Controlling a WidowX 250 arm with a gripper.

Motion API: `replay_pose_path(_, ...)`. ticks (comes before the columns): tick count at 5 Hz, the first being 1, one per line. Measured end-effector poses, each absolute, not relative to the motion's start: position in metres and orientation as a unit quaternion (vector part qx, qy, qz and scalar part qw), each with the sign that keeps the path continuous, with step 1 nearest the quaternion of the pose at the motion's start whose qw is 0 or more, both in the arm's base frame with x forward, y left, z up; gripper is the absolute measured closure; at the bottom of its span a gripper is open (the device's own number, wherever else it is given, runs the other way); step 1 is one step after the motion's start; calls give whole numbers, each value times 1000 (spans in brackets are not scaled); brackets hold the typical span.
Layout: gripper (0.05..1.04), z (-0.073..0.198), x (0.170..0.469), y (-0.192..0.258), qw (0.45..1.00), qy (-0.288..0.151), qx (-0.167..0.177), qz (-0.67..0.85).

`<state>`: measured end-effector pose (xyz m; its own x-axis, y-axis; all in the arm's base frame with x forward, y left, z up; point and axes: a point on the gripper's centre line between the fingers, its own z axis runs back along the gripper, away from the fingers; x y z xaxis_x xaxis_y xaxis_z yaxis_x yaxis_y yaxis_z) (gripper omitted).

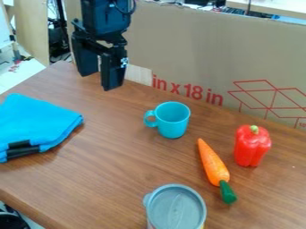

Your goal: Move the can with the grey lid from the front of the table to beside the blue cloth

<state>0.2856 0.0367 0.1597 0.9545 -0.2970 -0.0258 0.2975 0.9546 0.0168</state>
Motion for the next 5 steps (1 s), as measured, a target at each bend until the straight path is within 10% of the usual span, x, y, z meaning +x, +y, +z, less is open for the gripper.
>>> replay_pose_path(5, 83, 129, 240, -109, 974, 53, 9, -219)
